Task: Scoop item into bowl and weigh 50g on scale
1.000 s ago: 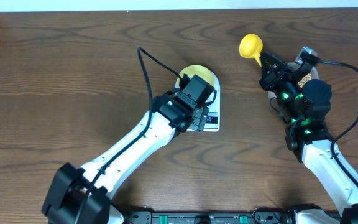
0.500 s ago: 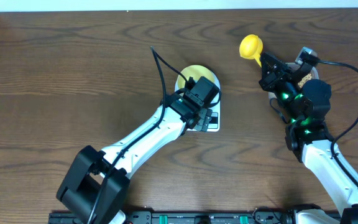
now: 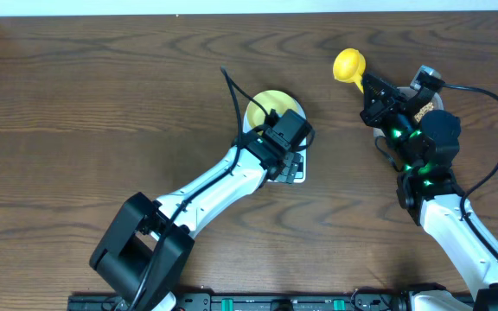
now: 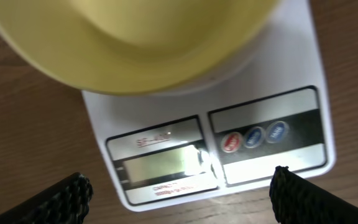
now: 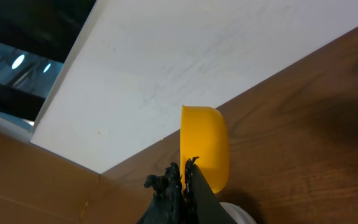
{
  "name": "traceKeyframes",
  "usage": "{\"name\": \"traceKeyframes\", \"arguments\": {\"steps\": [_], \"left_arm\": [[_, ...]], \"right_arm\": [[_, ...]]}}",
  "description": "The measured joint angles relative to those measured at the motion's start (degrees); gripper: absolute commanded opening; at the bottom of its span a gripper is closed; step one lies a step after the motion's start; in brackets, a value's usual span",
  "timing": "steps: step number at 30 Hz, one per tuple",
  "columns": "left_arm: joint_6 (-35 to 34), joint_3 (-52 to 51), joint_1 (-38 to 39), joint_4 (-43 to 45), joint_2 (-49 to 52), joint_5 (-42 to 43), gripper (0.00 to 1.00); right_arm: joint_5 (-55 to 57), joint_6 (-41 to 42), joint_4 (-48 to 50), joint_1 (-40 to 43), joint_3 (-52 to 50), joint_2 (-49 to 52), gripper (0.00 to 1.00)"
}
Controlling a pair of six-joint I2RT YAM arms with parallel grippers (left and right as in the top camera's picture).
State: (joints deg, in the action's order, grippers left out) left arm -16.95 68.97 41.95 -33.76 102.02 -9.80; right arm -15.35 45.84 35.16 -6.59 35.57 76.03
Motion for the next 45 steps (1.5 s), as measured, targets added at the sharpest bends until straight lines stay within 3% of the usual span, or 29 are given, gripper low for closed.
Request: {"name": "traceKeyframes", "arguments": {"steps": [45], "left_arm": [[-0.87, -0.7, 0.44, 1.79, 2.62, -5.16, 0.93]], "right_arm": [[0.0, -0.09, -1.05, 0.0, 0.0, 0.0, 0.01]]}}
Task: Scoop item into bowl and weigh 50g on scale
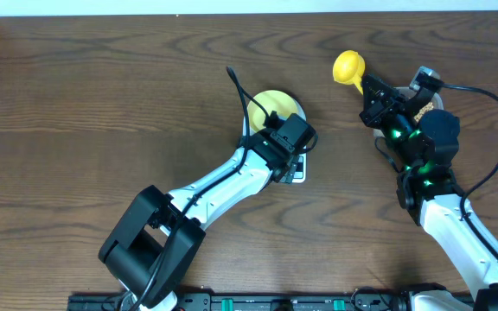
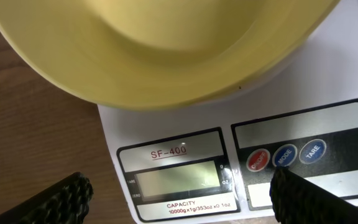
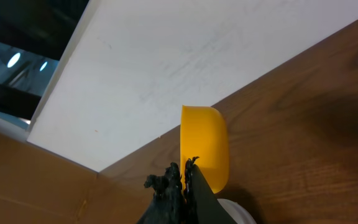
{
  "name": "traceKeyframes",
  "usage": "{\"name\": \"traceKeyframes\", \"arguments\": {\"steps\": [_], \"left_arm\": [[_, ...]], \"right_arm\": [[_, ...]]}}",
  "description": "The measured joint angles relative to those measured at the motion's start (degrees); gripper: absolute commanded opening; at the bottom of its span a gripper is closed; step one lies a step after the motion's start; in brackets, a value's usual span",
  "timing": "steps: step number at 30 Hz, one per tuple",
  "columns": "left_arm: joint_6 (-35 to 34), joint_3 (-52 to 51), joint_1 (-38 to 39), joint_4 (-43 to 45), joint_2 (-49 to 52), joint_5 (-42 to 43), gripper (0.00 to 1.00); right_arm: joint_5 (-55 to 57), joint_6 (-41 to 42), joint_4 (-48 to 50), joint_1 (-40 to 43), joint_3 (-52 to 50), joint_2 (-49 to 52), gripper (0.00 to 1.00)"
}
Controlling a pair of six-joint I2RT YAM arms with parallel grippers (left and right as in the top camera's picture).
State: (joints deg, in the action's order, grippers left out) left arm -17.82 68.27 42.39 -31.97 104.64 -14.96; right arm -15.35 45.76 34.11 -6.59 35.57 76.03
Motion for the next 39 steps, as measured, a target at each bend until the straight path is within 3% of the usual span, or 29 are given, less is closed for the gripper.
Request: {"name": "traceKeyframes", "arguments": {"steps": [39], "left_arm": [[0.04, -0.04, 0.0, 0.83, 0.92, 0.0, 0.93]], "right_arm": [[0.0, 0.0, -0.2, 0.0, 0.0, 0.0, 0.01]]}}
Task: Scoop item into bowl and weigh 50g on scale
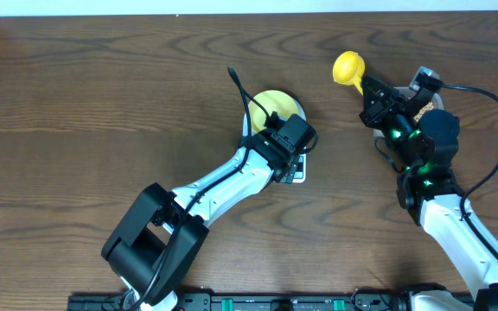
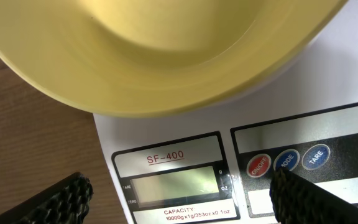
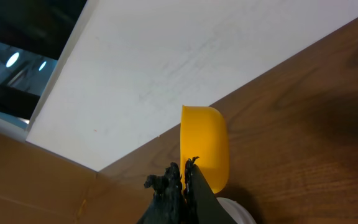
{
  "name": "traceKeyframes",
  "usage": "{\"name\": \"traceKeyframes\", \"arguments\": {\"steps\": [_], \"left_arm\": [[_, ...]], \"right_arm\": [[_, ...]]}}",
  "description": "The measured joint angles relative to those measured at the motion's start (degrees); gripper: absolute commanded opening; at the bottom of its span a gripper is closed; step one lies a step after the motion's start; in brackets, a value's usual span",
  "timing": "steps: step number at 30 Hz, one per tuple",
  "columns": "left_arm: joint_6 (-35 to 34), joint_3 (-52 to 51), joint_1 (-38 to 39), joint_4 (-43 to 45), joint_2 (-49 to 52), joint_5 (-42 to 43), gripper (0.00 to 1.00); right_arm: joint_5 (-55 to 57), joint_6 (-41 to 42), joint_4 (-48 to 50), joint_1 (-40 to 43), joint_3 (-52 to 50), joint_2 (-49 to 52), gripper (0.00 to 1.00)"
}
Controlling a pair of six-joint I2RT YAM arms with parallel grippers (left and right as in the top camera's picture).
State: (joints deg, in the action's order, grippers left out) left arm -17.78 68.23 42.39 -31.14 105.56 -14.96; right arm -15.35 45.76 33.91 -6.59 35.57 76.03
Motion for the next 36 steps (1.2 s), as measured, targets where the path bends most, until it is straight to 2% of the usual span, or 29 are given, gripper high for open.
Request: {"name": "traceKeyframes", "arguments": {"steps": [36], "left_arm": [[-0.02, -0.02, 0.0, 1.03, 1.11, -1.01, 0.93]], "right_arm": [[0.0, -0.26, -0.24, 0.0, 0.0, 0.0, 0.01]]}}
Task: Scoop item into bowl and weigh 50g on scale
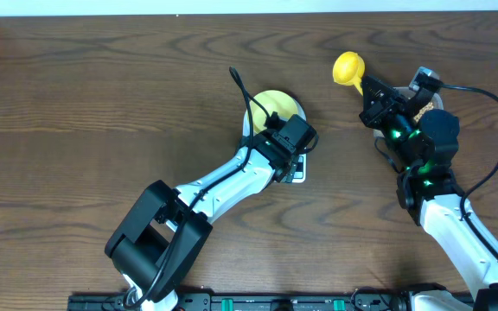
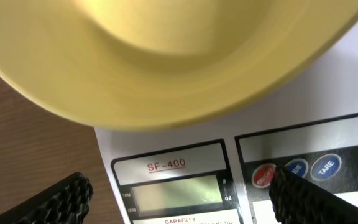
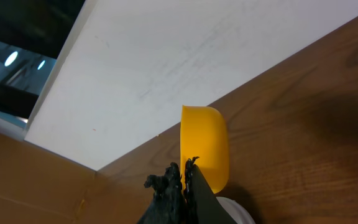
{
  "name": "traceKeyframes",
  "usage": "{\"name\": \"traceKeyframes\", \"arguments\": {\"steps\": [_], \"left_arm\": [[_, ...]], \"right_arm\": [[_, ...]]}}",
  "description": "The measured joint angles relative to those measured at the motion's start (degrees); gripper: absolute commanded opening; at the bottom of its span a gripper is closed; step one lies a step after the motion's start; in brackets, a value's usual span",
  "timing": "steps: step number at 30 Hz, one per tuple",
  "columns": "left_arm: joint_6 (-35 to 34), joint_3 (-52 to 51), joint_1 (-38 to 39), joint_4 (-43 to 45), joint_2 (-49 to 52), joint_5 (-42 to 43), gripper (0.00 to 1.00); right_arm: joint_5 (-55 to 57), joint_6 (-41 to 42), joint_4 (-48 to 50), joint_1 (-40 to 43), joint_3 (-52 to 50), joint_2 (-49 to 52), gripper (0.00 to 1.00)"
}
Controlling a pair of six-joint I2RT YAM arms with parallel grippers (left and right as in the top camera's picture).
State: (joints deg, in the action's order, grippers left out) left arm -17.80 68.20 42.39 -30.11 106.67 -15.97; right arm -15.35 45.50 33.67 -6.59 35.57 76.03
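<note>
A yellow bowl (image 1: pixel 274 105) (image 2: pixel 166 56) stands on the white scale (image 1: pixel 298 172) (image 2: pixel 166 149). The scale's display (image 2: pixel 176 193) shows no digits. Its red button (image 2: pixel 264 176) and two blue ones lie beside the display. My left gripper (image 1: pixel 289 154) (image 2: pixel 179 200) hangs open low over the scale's front panel, its right finger (image 2: pixel 303 199) just below the buttons. Up at the right, my right gripper (image 1: pixel 368 85) (image 3: pixel 185 177) is shut on the handle of a yellow scoop (image 1: pixel 348 66) (image 3: pixel 204 146).
A white-rimmed container (image 1: pixel 425 105) (image 3: pixel 236 213) with brownish contents sits under the right wrist. The table's white back edge (image 3: pixel 166 56) runs behind the scoop. Bare wood lies to the left of the scale and along the front.
The left gripper has shifted slightly forward over the scale, so the bowl fills more of its view and the buttons lie nearer the right finger. The right arm and scoop have not moved.
First the left gripper hovered open over the scale panel, seen at a slant. Then it sat squarer and closer over the display, and it has stayed there with small shifts. The right gripper held the scoop in the same place throughout.
</note>
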Motion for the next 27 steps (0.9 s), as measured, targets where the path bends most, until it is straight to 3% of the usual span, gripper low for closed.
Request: {"name": "traceKeyframes", "arguments": {"steps": [27], "left_arm": [[-0.39, 0.0, 0.09, 0.68, 1.44, -0.68, 0.93]], "right_arm": [[0.0, -0.96, -0.02, 0.0, 0.0, 0.0, 0.01]]}}
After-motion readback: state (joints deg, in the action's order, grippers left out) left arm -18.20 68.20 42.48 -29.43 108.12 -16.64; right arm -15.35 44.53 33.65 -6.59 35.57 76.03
